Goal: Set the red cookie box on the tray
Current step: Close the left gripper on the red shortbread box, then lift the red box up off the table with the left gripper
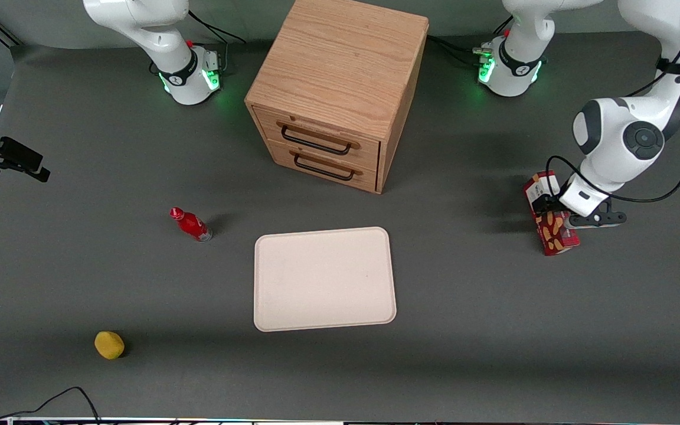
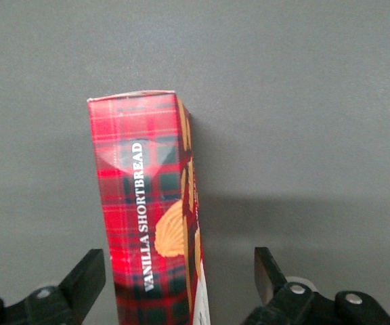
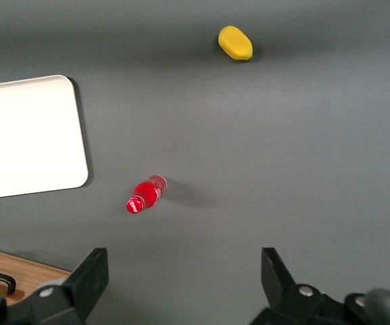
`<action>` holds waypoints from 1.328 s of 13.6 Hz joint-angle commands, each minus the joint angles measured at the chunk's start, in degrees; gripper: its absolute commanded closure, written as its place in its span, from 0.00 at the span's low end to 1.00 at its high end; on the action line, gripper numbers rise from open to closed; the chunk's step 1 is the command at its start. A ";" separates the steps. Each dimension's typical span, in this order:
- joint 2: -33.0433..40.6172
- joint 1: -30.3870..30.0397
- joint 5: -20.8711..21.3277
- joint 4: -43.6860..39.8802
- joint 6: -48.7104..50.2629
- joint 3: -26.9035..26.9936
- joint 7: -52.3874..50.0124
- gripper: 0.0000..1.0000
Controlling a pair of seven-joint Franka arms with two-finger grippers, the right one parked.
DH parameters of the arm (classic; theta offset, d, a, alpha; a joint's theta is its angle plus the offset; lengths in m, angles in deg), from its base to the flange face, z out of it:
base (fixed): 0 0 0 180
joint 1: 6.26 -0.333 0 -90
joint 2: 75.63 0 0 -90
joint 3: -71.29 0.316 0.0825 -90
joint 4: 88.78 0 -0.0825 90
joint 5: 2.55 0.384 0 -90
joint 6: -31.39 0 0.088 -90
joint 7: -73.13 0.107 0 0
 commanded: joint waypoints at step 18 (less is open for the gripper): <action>12.19 0.08 -0.31 -31.65 60.11 -6.56 -8.74 0.75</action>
